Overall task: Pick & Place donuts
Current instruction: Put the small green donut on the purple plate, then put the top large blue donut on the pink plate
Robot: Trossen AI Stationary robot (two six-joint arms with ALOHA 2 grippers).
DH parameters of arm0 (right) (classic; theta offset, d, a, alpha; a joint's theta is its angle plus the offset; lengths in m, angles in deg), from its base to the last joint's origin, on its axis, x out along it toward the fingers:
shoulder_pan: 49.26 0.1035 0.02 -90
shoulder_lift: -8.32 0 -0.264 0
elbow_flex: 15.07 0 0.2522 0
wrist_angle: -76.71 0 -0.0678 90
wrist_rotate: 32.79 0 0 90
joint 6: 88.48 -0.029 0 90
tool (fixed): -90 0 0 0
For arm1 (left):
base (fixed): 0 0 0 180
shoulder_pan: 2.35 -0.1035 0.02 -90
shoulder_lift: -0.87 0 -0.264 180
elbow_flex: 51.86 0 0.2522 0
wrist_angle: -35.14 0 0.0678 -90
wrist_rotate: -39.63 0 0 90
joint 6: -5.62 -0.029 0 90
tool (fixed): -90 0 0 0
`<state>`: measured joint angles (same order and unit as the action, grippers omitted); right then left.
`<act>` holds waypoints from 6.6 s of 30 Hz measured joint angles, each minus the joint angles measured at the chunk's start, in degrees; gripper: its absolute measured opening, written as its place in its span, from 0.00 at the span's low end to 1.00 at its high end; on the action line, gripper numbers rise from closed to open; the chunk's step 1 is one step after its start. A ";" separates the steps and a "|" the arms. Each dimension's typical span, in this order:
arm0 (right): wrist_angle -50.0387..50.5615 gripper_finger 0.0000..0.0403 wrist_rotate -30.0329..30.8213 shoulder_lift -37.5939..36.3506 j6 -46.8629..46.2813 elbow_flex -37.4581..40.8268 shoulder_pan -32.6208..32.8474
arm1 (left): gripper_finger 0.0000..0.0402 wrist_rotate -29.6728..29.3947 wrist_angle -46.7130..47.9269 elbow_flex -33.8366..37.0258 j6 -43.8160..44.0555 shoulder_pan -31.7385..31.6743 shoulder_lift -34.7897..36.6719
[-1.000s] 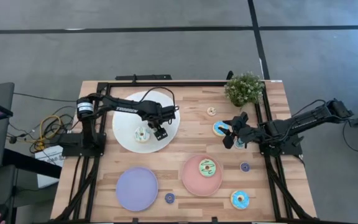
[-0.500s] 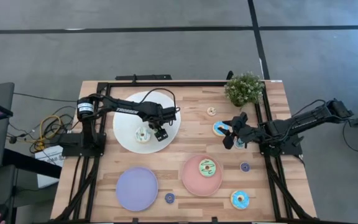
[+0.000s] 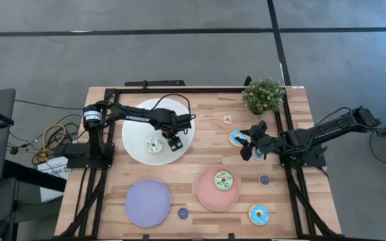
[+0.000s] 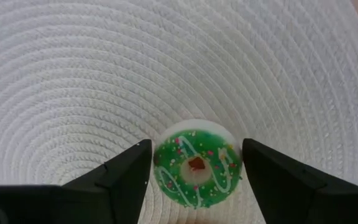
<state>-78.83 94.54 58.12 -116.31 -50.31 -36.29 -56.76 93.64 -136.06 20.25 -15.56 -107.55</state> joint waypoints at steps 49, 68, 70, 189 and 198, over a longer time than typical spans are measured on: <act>0.00 0.43 -0.06 0.00 0.00 0.02 -0.01 | 0.58 -0.26 3.97 0.37 2.42 -0.01 0.02; -0.02 0.43 -0.04 0.00 0.00 0.02 0.01 | 0.43 -0.04 6.01 -0.55 2.91 0.06 0.02; -0.02 0.43 -0.04 0.00 -0.01 0.02 -0.01 | 0.43 -0.12 7.12 -1.39 3.24 0.26 0.16; -10.23 0.47 2.46 5.56 -3.09 0.00 0.01 | 0.01 -8.91 -64.07 56.57 -12.93 23.03 58.52; -0.40 0.61 3.10 13.28 -6.95 -8.70 -0.35 | 0.00 -6.35 -58.78 61.07 -14.97 17.00 74.05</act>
<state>-79.24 97.64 71.40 -123.27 -59.01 -36.65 -63.11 34.87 -74.99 5.29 1.45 -33.50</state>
